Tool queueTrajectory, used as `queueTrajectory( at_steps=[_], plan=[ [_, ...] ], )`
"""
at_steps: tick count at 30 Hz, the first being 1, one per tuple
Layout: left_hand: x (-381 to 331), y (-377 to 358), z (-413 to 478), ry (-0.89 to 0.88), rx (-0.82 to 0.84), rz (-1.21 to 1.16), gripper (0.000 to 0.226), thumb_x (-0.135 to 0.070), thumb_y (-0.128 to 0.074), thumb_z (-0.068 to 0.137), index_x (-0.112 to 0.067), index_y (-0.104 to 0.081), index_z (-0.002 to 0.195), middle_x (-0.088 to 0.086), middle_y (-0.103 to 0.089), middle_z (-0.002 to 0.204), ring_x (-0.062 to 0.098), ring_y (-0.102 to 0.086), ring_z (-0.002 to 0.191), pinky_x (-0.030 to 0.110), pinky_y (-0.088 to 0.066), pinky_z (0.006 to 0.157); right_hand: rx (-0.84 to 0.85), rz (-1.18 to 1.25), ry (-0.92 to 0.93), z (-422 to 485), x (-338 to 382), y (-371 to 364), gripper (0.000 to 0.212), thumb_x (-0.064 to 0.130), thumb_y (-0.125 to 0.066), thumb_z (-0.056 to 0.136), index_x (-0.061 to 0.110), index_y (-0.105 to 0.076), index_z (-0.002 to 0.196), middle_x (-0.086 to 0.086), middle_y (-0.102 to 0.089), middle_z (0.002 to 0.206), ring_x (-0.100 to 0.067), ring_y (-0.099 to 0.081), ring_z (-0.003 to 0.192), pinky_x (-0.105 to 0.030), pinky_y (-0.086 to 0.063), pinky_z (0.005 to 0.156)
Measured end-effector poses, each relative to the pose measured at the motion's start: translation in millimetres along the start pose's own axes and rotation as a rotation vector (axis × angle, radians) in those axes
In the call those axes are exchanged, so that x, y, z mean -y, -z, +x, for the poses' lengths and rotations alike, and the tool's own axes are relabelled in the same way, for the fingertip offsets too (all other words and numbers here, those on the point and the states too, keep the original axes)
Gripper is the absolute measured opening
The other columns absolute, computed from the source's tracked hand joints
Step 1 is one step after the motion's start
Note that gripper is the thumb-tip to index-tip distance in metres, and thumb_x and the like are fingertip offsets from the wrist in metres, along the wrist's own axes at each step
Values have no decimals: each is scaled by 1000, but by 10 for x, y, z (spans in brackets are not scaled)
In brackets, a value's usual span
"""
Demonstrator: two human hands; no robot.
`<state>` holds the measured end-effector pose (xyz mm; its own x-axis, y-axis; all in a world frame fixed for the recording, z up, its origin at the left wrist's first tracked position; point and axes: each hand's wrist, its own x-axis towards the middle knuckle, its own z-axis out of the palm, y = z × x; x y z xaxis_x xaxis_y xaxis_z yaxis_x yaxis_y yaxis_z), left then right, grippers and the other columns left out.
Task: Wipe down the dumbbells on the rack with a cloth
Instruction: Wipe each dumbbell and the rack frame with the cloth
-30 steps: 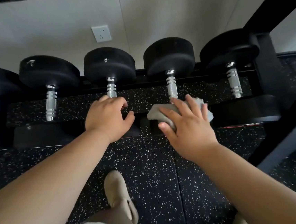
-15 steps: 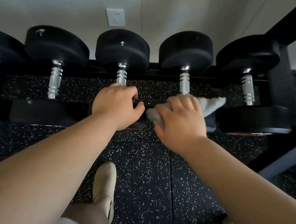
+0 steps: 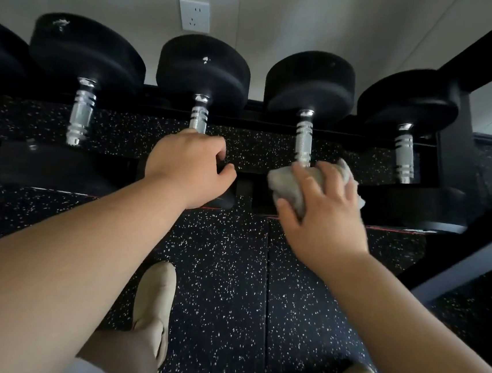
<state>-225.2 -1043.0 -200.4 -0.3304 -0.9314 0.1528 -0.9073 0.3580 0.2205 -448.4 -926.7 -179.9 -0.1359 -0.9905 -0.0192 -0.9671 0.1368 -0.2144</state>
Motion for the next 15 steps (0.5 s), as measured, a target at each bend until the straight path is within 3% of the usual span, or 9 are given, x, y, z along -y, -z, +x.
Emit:
queueTrajectory(
  at_steps=[3,7,11,15],
  plan=[
    [-1,1,3,-1,-1,3,29,-61,-54,86,-36,-66,94,-8,-64,91,19,-63,87,32,-43,68,25,-276,149,88,327,-111,57,50,-49,96,33,-42,150,-15,-29,163,-49,-7,153,-68,-8,122],
    [15,-9,8,14,5,-14,38,-66,-41,82,-38,-64,92,-10,-65,90,18,-62,85,34,-51,70,197,-513,459,60,559,-382,62,41,-47,100,16,-40,156,-16,-25,166,-39,-4,156,-57,9,124],
    [20,-15,0,2,-19,-30,39,-65,-41,82,-36,-66,91,-10,-64,88,18,-62,85,36,-54,71,1,-272,313,-11,372,-312,63,36,-54,99,11,-42,155,-10,-30,166,-37,-14,156,-49,-1,128],
    [46,-53,15,-15,-26,-16,36,-66,-43,83,-38,-65,92,-10,-64,90,17,-62,85,34,-51,69,-132,-87,116,-210,-69,-187,65,49,-51,103,17,-38,158,-3,-31,166,-42,-22,151,-53,-16,127]
  ],
)
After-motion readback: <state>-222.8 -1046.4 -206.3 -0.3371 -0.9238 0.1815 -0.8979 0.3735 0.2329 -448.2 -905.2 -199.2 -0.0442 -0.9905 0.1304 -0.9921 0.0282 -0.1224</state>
